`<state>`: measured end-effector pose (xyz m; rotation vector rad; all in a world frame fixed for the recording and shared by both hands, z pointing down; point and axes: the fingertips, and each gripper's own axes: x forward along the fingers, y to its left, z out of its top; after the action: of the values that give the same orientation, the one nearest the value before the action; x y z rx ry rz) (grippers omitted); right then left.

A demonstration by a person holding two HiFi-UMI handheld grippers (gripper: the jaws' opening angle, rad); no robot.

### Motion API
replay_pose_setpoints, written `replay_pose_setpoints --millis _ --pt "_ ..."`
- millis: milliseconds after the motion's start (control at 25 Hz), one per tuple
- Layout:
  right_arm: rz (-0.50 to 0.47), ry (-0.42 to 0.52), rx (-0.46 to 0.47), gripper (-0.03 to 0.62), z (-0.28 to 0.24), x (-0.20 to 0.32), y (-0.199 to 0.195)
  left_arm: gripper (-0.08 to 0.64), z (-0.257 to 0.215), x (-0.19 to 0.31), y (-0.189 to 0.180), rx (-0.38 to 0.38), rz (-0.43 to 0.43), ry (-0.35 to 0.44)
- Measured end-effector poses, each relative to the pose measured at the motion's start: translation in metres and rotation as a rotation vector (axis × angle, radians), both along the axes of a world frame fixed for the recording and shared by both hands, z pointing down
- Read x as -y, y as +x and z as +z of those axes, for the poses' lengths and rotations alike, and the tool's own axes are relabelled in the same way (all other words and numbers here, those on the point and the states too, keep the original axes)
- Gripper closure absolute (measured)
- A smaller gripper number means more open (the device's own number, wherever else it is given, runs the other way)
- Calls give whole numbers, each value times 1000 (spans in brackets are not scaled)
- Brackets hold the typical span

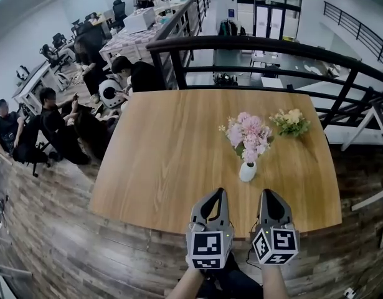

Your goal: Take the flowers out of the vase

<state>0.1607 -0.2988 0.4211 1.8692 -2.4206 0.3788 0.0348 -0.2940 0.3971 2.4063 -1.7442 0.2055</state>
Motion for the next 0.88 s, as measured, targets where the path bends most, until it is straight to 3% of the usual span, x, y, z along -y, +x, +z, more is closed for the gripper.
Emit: replay_pose_setpoints --millis 600,880 --pt "-73 -26 -3 574 16 46 7 528 7 35 7 22 -68 -18" --pt "-55 -42 -18 572 24 55 9 528 13 40 1 18 -79 -35"
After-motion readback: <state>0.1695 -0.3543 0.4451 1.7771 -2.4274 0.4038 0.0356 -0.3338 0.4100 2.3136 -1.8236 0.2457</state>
